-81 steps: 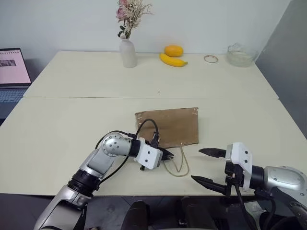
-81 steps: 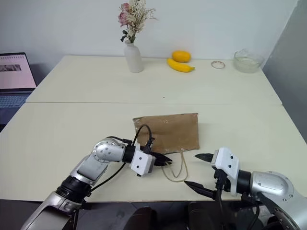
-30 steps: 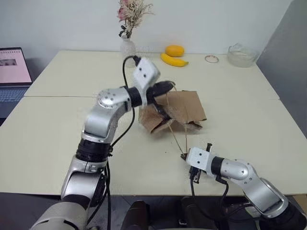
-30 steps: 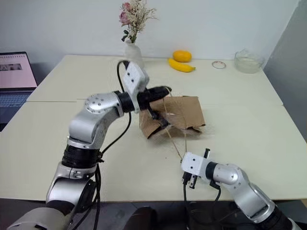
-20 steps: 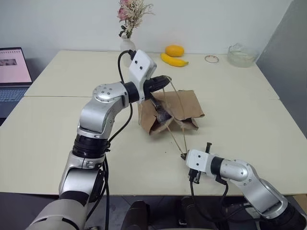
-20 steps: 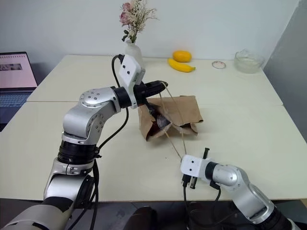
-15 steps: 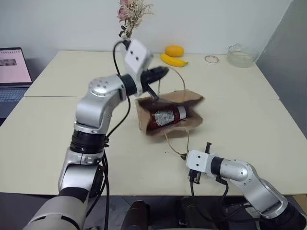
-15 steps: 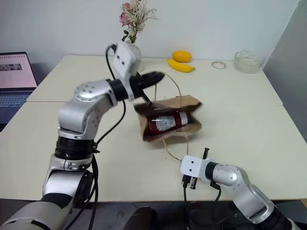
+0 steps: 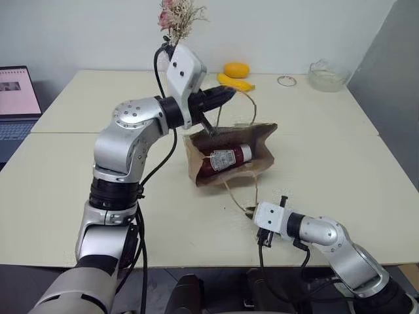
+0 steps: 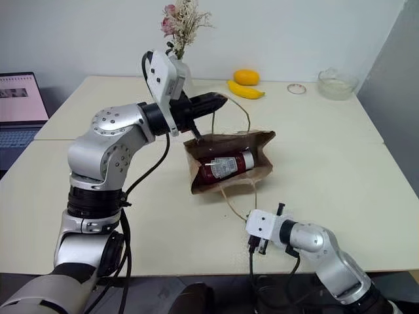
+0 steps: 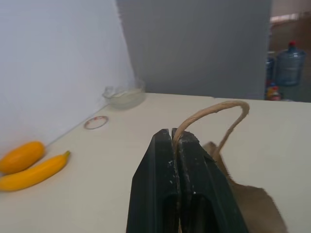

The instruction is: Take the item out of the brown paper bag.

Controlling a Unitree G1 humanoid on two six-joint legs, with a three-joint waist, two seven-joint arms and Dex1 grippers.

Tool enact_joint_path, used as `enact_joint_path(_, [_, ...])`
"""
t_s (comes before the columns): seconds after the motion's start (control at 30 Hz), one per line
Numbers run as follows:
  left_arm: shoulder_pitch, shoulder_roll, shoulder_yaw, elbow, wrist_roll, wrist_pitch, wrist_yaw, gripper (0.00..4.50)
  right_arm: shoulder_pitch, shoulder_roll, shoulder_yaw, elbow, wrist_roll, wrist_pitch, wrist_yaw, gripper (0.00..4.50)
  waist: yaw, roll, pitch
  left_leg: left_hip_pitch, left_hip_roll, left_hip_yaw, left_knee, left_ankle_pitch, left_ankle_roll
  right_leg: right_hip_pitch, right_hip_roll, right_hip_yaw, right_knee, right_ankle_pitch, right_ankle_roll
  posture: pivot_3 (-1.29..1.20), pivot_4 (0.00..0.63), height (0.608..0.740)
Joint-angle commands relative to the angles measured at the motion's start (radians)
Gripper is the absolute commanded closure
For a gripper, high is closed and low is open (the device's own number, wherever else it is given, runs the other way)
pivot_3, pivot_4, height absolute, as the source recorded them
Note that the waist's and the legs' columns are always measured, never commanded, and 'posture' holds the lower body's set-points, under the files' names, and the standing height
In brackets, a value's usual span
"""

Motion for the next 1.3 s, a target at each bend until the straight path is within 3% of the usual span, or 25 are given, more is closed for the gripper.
enact_joint_path(0.03, [-0.003, 0.011, 0.012, -0.062, -0.035, -0.005, -0.021, 4.5, 0.013, -0.003, -0.074, -0.108, 0.091, 0.043, 0.042, 2.55, 0.0, 0.0, 0.0, 0.0, 0.0, 0.0, 0.0, 0.0, 0.0, 0.0, 0.0, 0.0, 0.0, 0.0, 0.0, 0.0, 0.15, 0.74])
enact_joint_path(0.17, [0.014, 0.016, 0.009, -0.071, -0.042, -0.007, -0.025, 4.5, 0.038, -0.056, -0.202, -0.21, 0.255, 0.096, 0.133, 1.22, 0.001, 0.0, 0.0, 0.0, -0.001, 0.0, 0.0, 0.0, 0.0, 0.0, 0.0, 0.0, 0.0, 0.0, 0.0, 0.0, 0.15, 0.74])
enact_joint_path(0.4, [0.024, 0.021, 0.007, -0.075, -0.047, -0.011, -0.025, 4.5, 0.032, -0.19, -0.471, -0.307, 0.605, 0.284, 0.268, 1.22, 0.001, 0.0, 0.0, 0.0, -0.001, 0.0, 0.0, 0.0, 0.0, 0.0, 0.0, -0.001, -0.001, 0.0, 0.0, 0.0, 0.15, 0.74])
enact_joint_path(0.5, [0.033, 0.027, 0.007, -0.074, -0.048, -0.015, -0.031, 4.5, -0.101, -0.134, -0.491, -0.272, 0.687, 0.316, 0.196, 1.22, -0.004, -0.001, 0.0, 0.0, 0.0, 0.001, 0.0, 0.0, 0.0, 0.0, 0.0, 0.0, 0.0, 0.0, 0.0, 0.0, 0.15, 0.74])
enact_joint_path(0.6, [0.036, 0.031, 0.007, -0.068, -0.046, -0.025, -0.038, 4.5, -0.259, -0.058, -0.358, -0.19, 0.603, 0.304, 0.113, 1.22, -0.012, 0.0, 0.0, 0.001, -0.001, 0.001, 0.0, 0.0, 0.0, 0.0, 0.001, 0.0, 0.001, 0.0, 0.0, 0.0, 0.15, 0.74])
enact_joint_path(0.77, [0.036, 0.036, 0.012, -0.063, -0.045, -0.04, -0.041, 4.5, -0.422, 0.006, -0.147, 0.014, 0.419, 0.22, 0.059, 0.04, -0.013, 0.0, 0.001, 0.0, 0.0, 0.001, 0.0, 0.0, 0.0, -0.001, 0.001, -0.001, 0.0, 0.0, -0.001, 0.0, 0.15, 0.74])
enact_joint_path(1.3, [0.032, 0.039, 0.018, -0.06, -0.043, -0.073, -0.027, 4.5, -0.685, 0.147, 0.144, 0.551, -0.044, -0.147, 0.022, 0.04, -0.014, 0.0, 0.001, -0.001, 0.0, 0.001, 0.0, 0.0, 0.0, -0.002, 0.0, 0.001, 0.001, 0.0, 0.0, 0.0, 0.15, 0.74])
